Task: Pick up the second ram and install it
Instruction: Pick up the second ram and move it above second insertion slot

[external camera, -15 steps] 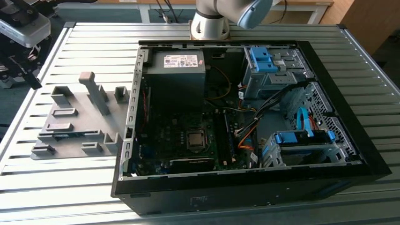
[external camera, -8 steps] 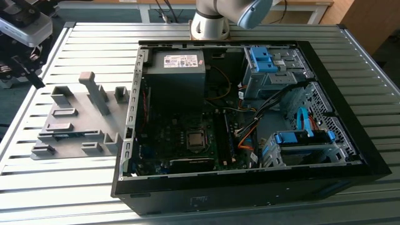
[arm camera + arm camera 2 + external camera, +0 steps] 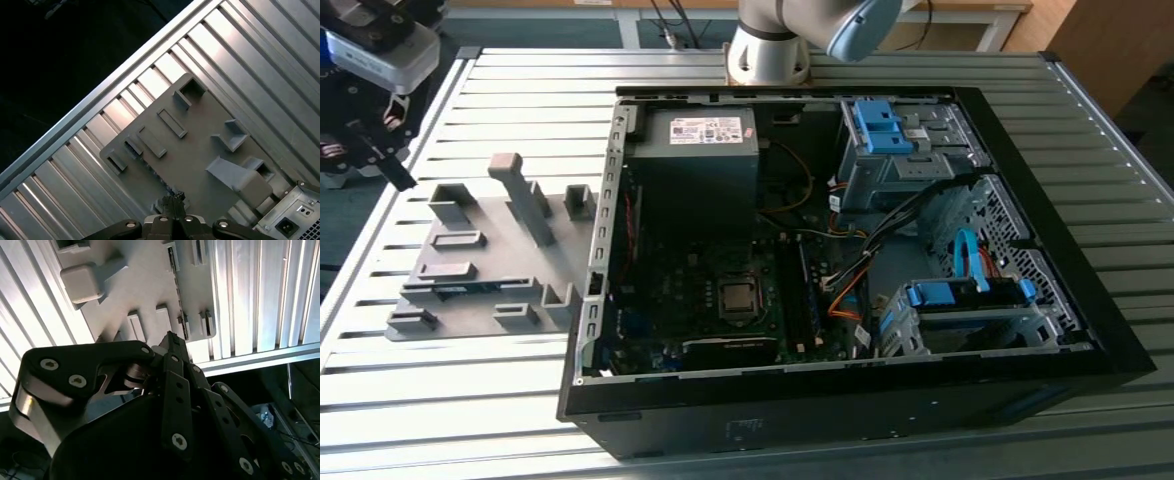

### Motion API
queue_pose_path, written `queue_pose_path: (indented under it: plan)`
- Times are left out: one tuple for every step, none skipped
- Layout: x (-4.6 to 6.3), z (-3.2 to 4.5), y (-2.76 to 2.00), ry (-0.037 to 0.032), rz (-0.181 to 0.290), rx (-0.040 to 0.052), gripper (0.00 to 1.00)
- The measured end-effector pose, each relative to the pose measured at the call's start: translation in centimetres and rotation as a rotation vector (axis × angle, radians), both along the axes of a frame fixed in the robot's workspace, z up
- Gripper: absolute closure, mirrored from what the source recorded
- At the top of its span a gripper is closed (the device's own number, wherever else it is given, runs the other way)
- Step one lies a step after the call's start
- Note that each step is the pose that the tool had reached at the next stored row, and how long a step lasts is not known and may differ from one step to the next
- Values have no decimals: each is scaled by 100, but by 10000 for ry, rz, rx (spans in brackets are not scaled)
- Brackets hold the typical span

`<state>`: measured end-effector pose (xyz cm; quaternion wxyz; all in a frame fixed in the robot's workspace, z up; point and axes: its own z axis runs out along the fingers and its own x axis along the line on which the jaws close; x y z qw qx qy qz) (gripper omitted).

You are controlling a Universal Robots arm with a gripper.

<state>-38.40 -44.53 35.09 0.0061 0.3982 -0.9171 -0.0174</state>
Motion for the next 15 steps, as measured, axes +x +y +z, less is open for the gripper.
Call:
queue_pose_path:
  plan:
    - [0,-1,0,-1,112,0,89]
    - [0,-2,0,0,225,0,89]
    - [-1,-3,0,0,339,0,89]
    - [-1,-4,0,0,461,0,89]
    - [-1,-5,0,0,573,0,89]
    - [-2,-5,0,0,682,0,89]
    - [-2,-6,0,0,792,0,89]
    - [-3,-7,0,0,901,0,89]
    - [-3,-7,0,0,1005,0,89]
    - [-4,-8,0,0,1111,1,89]
    - [-4,-8,0,0,1211,0,89]
    - [-4,-9,0,0,1311,0,89]
    - [-5,-9,0,0,1409,0,89]
    - [-5,-10,0,0,1508,0,89]
    - [-5,-11,0,0,1607,0,89]
